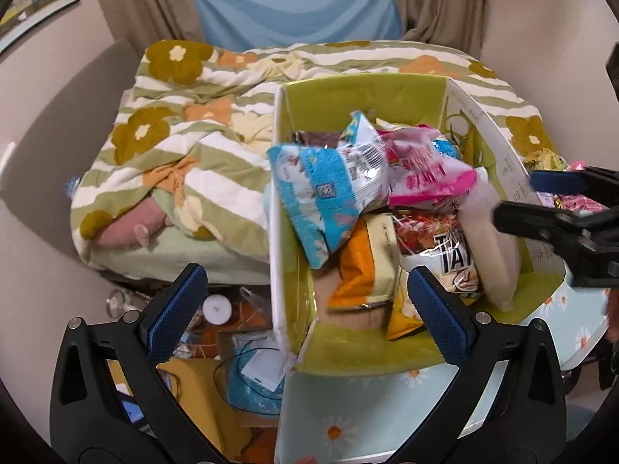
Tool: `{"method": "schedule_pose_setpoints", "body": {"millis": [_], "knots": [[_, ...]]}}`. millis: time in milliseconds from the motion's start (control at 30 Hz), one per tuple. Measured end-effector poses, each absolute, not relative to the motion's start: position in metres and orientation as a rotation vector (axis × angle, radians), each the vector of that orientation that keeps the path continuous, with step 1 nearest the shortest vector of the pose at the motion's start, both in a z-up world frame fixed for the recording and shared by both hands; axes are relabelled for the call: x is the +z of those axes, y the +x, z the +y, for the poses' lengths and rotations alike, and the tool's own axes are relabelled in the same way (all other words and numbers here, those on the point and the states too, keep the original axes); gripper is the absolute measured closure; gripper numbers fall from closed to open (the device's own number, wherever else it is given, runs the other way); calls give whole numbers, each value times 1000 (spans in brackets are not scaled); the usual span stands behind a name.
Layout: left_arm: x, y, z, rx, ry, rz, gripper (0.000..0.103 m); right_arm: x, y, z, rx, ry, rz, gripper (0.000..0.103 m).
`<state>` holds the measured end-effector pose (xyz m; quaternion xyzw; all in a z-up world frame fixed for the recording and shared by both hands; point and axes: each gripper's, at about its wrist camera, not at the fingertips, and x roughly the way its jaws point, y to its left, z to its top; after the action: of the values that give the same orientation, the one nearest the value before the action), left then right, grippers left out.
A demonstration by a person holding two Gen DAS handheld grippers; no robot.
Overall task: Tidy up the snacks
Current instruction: 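Carry both snacks into the yellow box and open both tools to release, then move both tools back from the box toward the remaining snacks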
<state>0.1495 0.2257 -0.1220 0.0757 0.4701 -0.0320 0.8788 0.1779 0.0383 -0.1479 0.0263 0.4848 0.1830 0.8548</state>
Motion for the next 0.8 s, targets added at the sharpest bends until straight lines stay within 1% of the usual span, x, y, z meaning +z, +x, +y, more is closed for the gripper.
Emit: {"method": "schedule_pose_setpoints", "body": {"millis": [33, 200, 333, 800], "knots": [[-123, 149, 228, -66, 151, 982, 0, -149, 176, 36, 375, 64, 1010, 0], [-132, 144, 227, -62, 146, 1000, 0, -157, 165, 31, 350, 57, 1001, 0], [-130, 139, 223, -64, 141, 995, 0, -150, 159, 31, 348, 40, 969, 0], [-82, 132, 199, -114, 120, 885, 0, -94, 128, 9, 278, 27, 831, 0]]}}
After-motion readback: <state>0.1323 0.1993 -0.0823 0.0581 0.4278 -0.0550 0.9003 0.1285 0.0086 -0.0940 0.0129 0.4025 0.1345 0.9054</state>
